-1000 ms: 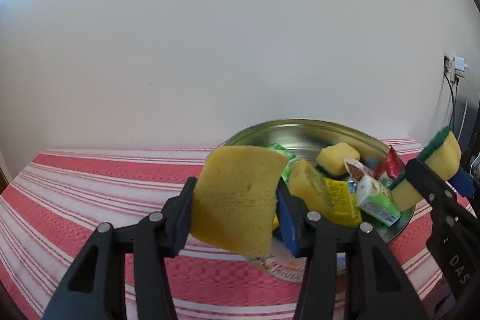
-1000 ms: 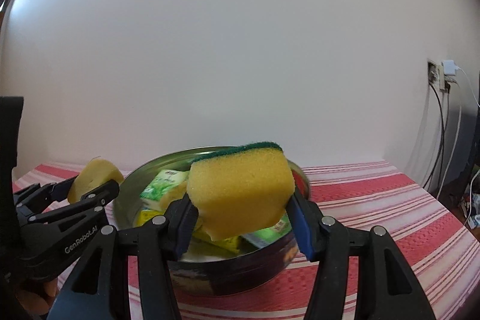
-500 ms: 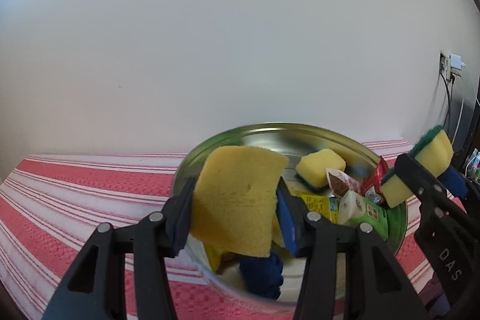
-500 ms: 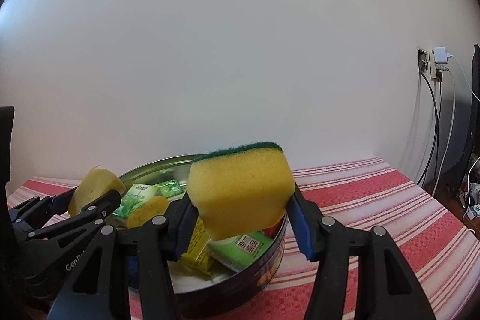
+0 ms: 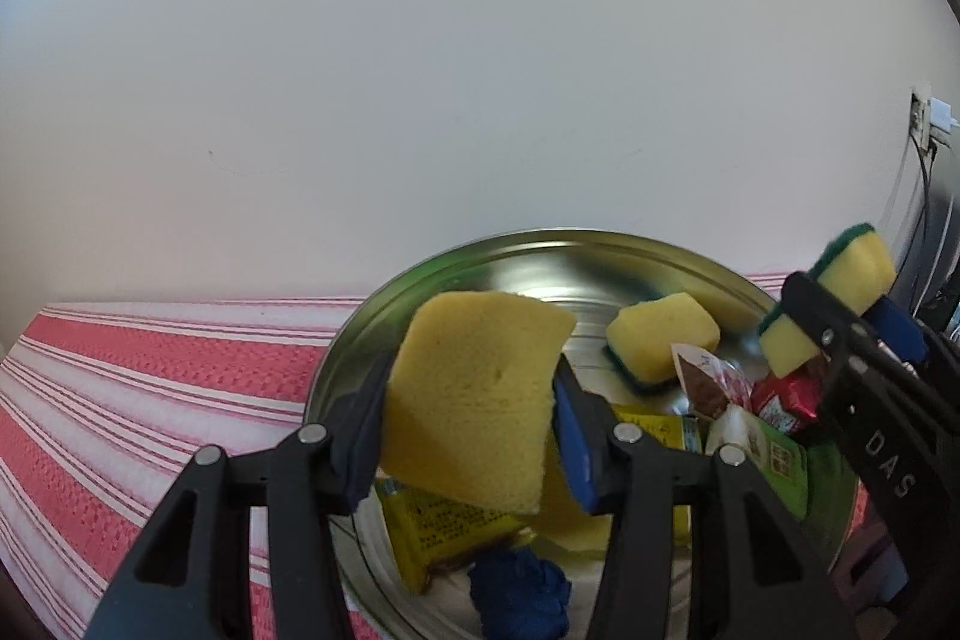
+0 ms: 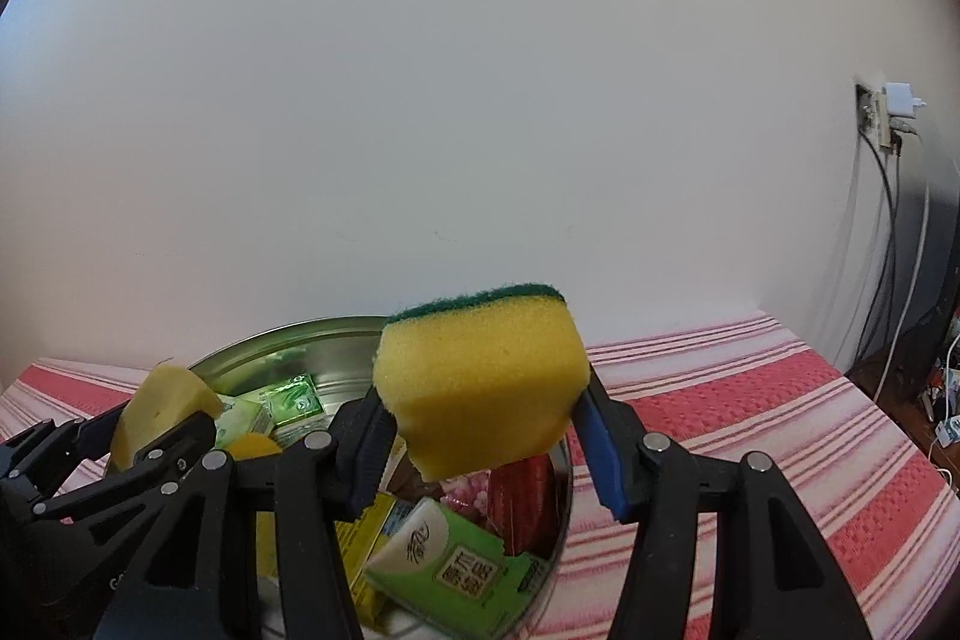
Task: Organize objects
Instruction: 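Open both tools to drop the sponges into the tin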
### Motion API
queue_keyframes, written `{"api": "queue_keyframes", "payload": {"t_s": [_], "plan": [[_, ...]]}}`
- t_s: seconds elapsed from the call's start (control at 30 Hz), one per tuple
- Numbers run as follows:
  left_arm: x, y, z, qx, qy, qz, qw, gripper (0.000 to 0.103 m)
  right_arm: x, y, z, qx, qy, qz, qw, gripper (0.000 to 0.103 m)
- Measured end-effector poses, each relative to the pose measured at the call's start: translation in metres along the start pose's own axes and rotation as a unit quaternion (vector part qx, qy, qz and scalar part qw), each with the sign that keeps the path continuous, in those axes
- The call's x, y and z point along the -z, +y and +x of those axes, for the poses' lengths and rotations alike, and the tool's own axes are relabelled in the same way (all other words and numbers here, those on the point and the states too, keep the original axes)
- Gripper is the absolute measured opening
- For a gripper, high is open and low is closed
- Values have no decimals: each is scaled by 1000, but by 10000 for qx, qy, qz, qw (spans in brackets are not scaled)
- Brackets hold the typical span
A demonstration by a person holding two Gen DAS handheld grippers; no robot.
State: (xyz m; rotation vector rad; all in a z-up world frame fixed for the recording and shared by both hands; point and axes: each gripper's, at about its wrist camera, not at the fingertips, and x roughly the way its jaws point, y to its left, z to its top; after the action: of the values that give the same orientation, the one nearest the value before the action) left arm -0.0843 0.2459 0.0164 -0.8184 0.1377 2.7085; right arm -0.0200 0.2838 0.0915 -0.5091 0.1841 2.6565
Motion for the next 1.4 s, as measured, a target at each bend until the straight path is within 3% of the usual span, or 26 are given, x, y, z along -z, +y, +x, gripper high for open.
{"api": "queue_keyframes", "payload": {"t_s": [0.2, 0.53, 0.63, 0.7, 0.73, 0.8, 0.83, 0.97, 1.07, 1.2, 1.4], "plan": [[-5, -2, 11, -108, 138, 59, 9998, 49, -1, 16, 7, -159, 308, -67, 9994, 58], [-6, -4, 18, -256, 308, 199, 9990, 50, -7, 28, 5, -162, 388, -379, 9984, 58], [-7, -3, 14, -309, 326, 251, 9987, 58, -5, 28, 11, -362, 397, -504, 9973, 61], [-6, -1, 9, -362, 206, 167, 9990, 76, -5, 25, 9, -634, 339, -464, 9963, 70], [-5, -1, 7, -382, 141, 106, 9991, 79, -5, 24, 7, -690, 296, -417, 9963, 75], [-5, 5, 0, -388, 21, -96, 9992, 99, -8, 20, -1, -756, 149, -282, 9966, 77], [-5, 7, -2, -372, 3, -153, 9992, 103, -10, 15, -6, -918, 68, -149, 9956, 79], [-5, 14, -20, -343, -215, -261, 9988, 103, -16, -3, -21, -1360, -244, 459, 9893, 87], [-1, 18, -33, -342, -337, -318, 9983, 103, -17, -14, -37, -1298, -536, 830, 9866, 87], [9, 23, -46, -405, -418, -356, 9977, 103, -13, -29, -52, -780, -730, 1306, 9857, 87], [32, 20, -61, -620, -512, 20, 9968, 103, -3, -51, -40, -270, -754, 1370, 9873, 87]]}}
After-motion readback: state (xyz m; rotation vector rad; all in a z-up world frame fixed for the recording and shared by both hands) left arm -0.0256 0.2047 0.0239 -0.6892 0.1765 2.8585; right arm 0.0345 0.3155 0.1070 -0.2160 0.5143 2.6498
